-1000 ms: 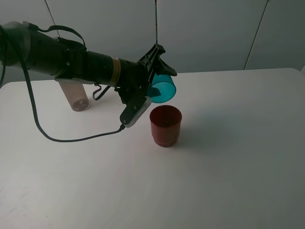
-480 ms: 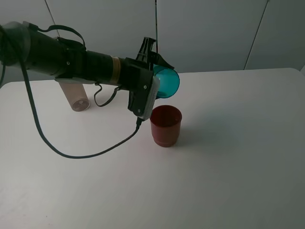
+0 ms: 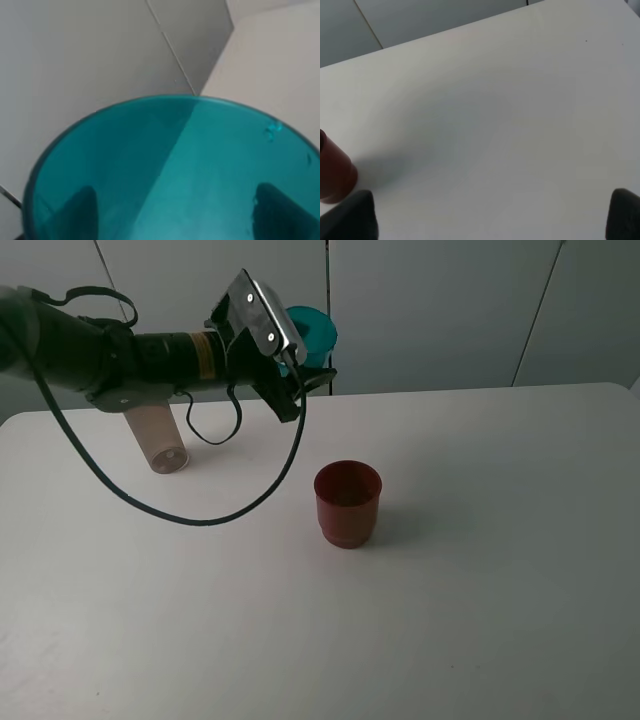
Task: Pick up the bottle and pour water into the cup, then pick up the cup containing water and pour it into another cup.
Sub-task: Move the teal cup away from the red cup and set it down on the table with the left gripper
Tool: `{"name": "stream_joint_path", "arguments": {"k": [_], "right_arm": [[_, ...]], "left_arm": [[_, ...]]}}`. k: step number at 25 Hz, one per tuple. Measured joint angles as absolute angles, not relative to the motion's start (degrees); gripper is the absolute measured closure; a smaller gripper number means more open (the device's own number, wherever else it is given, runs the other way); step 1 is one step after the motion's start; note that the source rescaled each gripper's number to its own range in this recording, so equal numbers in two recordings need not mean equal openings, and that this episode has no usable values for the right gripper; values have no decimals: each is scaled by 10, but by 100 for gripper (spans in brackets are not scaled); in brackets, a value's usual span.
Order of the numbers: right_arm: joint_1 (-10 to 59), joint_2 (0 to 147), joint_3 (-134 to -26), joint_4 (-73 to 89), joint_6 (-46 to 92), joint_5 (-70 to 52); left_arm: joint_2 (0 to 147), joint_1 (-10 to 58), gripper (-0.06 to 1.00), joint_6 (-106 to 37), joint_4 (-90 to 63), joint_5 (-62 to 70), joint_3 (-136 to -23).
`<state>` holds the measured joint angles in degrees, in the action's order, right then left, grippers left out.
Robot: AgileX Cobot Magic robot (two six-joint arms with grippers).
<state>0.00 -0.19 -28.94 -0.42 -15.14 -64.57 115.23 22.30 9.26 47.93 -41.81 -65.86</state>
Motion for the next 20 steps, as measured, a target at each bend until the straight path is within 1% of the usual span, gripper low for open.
{"name": "stream_joint_path", "arguments": {"k": [7,14,20], "right_arm": [[0,-2,-289,-4,-152,-646],[0,-2,-289,-4,-152,-647],[0,-2,-289,-4,-152,-647]], "left_arm": [[1236,185,85,91,426,-502,-659],[1332,183,85,89,336,-628,-660],[1374,183,85,121,324,-649,-686]]}}
